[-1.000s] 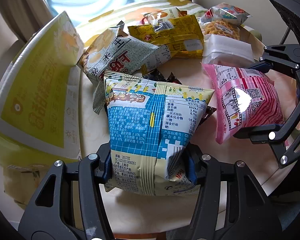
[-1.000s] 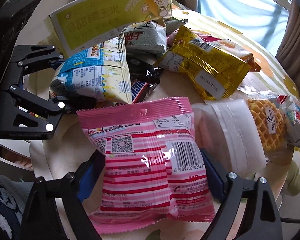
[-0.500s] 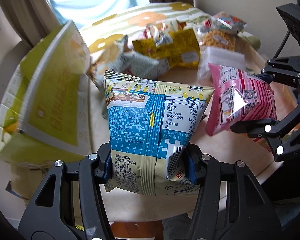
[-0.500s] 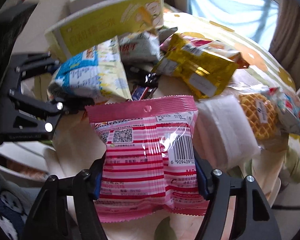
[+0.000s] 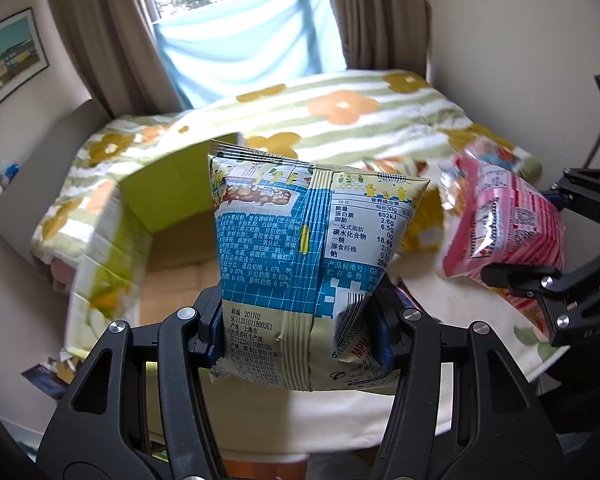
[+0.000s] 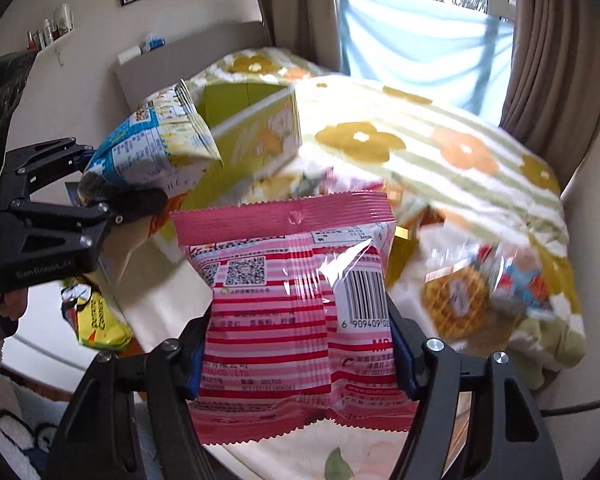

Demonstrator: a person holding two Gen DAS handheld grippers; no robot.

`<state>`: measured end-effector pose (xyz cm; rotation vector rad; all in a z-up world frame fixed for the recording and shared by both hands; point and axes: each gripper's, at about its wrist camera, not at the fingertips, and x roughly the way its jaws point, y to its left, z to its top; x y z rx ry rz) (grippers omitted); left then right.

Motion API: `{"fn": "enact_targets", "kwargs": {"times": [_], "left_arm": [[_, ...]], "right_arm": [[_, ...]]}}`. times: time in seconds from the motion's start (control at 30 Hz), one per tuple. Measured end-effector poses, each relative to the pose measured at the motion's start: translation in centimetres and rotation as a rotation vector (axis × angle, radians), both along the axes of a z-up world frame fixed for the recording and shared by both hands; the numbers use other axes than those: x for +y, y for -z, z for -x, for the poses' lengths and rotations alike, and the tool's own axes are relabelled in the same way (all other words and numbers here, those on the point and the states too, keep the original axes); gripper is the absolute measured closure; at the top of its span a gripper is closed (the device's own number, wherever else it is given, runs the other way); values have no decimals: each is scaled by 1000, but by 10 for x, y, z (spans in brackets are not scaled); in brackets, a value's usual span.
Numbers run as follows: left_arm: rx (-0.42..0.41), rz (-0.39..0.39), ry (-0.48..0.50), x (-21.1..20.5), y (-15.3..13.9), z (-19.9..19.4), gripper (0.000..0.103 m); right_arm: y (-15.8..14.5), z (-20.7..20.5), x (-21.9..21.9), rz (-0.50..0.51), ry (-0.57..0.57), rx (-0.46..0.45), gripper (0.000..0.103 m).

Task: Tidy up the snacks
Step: 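Carry the blue-white bag over the box and release it inside with the left tool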

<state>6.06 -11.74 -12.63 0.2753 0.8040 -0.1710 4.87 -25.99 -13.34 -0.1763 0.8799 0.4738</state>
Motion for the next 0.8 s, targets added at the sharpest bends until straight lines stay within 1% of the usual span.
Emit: {"fn": "enact_targets", "kwargs": {"times": [0.1,0.2,0.37,0.53,0.7,0.8], "left_arm": [[-11,23,-12,27,-16,-18,51],[-23,14,-25,57,-28,-38,51],[-4,6,-44,109,-34,-75,51],[58,-1,-50,154,-19,-116,51],[135,-22,-36,188,13,-145,51],[181,-24,-36,199,34,-154,51]], "right_arm": [[-19,-12,22,-8,29,-19,37],[-30,-31,49,-17,64,-29,37],[-42,-64,93,-57,147,-29,37],[-43,-101,134,-74,214,4,37],[-34,-131,170,-67,266,51,37],[-27,-144,184,-80,275,82,37]]}}
